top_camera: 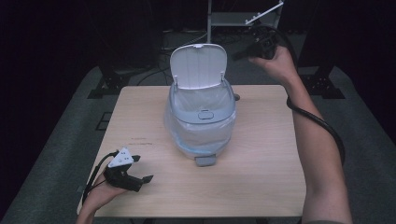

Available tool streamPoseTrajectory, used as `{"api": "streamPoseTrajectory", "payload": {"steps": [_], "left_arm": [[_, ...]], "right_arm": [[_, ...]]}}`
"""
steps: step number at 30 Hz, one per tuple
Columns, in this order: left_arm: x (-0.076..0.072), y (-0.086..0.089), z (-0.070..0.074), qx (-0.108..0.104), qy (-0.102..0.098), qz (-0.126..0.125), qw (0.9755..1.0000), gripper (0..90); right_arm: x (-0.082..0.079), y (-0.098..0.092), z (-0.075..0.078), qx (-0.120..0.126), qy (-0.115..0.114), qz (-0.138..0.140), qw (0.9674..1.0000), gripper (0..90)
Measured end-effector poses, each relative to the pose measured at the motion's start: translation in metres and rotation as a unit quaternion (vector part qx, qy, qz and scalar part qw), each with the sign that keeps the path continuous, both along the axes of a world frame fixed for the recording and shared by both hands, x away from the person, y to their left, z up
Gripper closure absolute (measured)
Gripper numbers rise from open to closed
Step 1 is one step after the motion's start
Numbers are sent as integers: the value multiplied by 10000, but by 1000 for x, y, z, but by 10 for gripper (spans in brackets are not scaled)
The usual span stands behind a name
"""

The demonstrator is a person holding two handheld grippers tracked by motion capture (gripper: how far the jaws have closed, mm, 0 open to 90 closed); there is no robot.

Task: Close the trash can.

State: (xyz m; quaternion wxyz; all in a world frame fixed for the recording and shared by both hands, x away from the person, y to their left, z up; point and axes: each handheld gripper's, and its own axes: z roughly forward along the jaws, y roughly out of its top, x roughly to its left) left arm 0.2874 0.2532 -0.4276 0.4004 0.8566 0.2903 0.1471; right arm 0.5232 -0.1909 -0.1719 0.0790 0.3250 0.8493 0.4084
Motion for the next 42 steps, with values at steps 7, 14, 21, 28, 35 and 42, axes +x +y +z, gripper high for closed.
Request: {"api": "streamPoseTrajectory", "payload": {"steps": [7,14,21,28,35,42], "left_arm": [[-1,3,0,-26,2,35,10000,88],[-1,4,1,-37,-7,40,10000,88],[-2,6,0,-41,7,73,10000,88],[-3,4,1,-31,2,66,10000,88],[-3,2,1,-29,7,51,10000,88],[-3,1,1,13,18,37,10000,87]], "right_arm": [[6,9,8,148,-65,23,9999,895],[11,24,16,181,-109,175,9996,896],[7,22,18,291,-80,374,9988,896],[-5,25,16,184,85,797,9966,896],[-17,27,11,82,152,1009,9947,896],[-29,32,4,-16,161,1237,9922,896]]}}
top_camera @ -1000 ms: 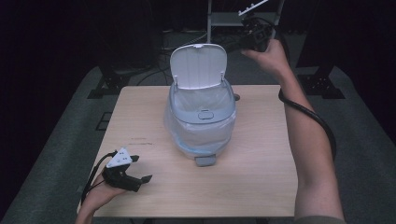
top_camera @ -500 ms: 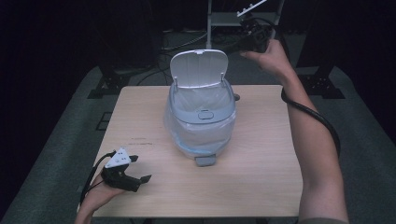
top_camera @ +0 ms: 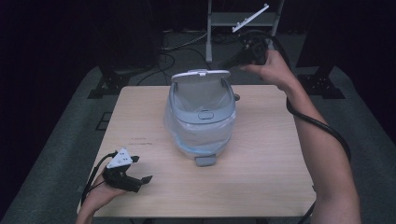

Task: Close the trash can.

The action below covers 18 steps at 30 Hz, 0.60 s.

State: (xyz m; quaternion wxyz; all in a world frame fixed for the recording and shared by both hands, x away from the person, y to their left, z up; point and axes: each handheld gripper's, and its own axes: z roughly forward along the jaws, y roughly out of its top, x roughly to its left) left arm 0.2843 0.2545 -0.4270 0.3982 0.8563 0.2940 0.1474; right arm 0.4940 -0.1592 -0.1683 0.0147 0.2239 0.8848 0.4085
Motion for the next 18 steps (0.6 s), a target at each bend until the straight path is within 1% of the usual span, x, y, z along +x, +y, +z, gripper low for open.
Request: {"api": "streamPoseTrajectory", "payload": {"steps": [3,6,8,18], "left_arm": [[0,-1,0,-3,-2,-11,10000,87],[0,-1,0,6,6,-21,10000,88],[0,-1,0,12,20,-29,10000,87],[1,-2,-1,13,30,-31,10000,87]], "right_arm": [[-5,2,-3,-6,5,80,10000,896],[-11,7,-7,-69,-5,164,9998,896],[-14,9,-9,-43,-5,219,9998,896],[-21,18,-16,-69,30,389,9992,896]]}}
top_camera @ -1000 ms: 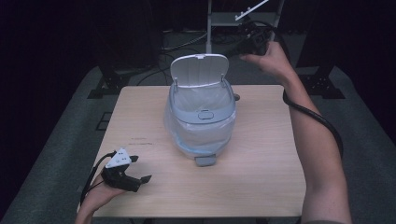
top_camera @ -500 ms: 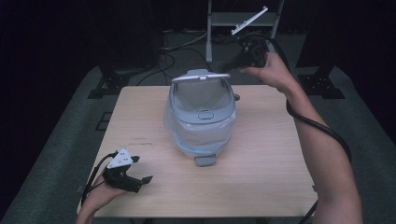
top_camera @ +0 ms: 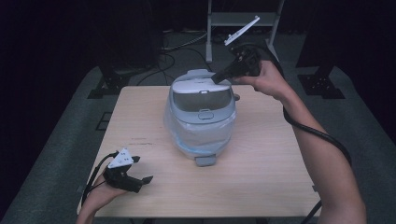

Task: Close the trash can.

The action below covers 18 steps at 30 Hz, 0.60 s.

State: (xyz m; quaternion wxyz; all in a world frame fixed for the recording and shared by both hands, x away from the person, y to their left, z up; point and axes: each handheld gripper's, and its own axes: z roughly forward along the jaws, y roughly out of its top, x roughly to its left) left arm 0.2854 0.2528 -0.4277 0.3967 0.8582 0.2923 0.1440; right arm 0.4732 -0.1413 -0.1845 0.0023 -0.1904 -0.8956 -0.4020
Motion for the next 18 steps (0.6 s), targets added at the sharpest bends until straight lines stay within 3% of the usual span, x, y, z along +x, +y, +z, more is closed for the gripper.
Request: {"api": "streamPoseTrajectory", "payload": {"steps": [18], "left_arm": [[1,-3,-1,36,13,0,10000,88]], "right_arm": [[-20,19,-15,-197,49,393,9990,896]]}}
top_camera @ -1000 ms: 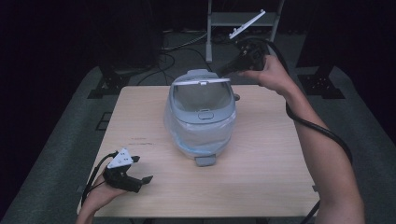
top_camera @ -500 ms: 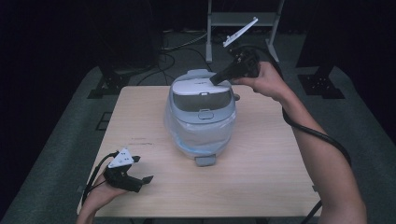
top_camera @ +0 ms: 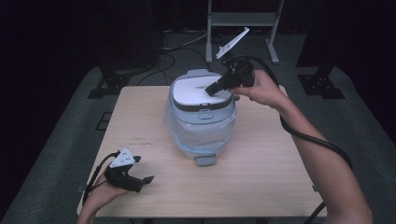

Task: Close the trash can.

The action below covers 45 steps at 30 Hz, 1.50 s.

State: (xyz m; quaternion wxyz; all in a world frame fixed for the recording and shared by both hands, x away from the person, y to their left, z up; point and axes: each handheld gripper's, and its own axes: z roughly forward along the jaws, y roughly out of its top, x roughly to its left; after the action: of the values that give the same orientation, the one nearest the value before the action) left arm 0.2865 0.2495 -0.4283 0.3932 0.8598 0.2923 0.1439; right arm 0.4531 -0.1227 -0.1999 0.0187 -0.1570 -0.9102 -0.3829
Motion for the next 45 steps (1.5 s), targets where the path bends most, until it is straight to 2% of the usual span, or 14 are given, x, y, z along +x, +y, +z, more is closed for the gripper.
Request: {"api": "streamPoseTrajectory", "payload": {"steps": [4,17,23,26,29,33,45], "left_arm": [[0,-1,0,12,-1,-20,10000,87],[1,-2,-3,48,28,-61,10000,88],[1,-3,-3,44,27,-59,10000,88],[1,-4,-3,1,26,-54,10000,87],[2,-4,-3,-18,29,-59,10000,87],[2,-4,-4,-6,35,-49,10000,87],[2,-3,-4,-15,25,-41,10000,87]], "right_arm": [[-5,2,-8,7,43,56,10000,895],[-11,7,-17,-38,-29,71,10000,895],[-15,9,-17,-90,-153,20,9998,892],[-19,11,-16,-165,-346,-20,9993,881],[-20,11,-16,-177,-381,-33,9991,881],[-20,9,-18,-81,-346,-69,9993,886],[-20,4,-23,139,-434,-62,9989,896]]}}
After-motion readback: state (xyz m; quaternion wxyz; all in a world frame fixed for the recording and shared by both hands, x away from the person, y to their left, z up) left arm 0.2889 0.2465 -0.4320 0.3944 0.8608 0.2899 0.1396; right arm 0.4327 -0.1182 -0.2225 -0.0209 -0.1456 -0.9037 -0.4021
